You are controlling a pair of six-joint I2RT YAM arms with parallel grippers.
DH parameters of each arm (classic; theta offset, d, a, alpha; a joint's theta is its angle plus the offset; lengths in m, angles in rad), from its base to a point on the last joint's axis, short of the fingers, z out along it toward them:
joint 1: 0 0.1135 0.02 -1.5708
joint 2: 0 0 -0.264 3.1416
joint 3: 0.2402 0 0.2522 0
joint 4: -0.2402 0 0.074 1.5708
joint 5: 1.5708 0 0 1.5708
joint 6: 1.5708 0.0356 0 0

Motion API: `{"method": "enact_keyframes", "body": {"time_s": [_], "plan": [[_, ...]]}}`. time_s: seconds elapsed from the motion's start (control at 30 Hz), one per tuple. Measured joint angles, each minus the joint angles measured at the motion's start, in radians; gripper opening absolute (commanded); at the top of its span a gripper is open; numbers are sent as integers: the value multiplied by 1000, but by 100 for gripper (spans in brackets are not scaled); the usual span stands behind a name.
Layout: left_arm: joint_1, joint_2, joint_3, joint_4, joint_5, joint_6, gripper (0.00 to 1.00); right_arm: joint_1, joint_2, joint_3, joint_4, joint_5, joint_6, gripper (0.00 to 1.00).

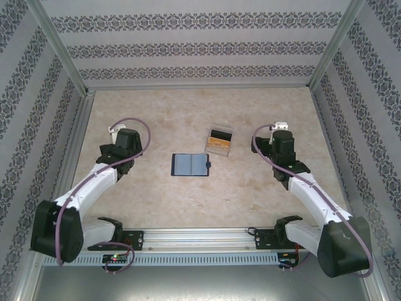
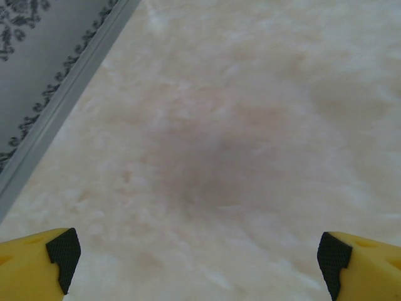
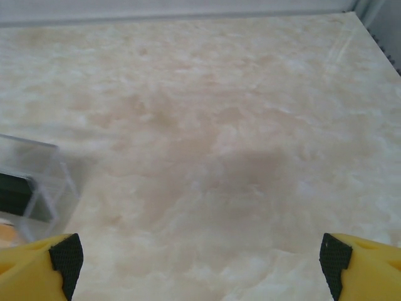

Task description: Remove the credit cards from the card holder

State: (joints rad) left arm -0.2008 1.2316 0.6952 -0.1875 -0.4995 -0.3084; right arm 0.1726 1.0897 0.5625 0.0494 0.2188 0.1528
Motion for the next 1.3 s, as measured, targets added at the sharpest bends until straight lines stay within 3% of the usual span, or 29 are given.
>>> {"method": "enact_keyframes", "body": {"time_s": [0.3,0.63,0.9,1.3], "plan": [[148,204,-117,404,126,99,99,-75,238,-110,346,66,-63,98],[179,304,-278,871,339,228,99,-139,415,-179,733,-82,-106,98],[182,328,-294,963,415,263,99,-151,418,-188,789,-139,-108,98],[182,328,-294,985,426,276,99,-151,418,-188,801,-150,-108,98]]}}
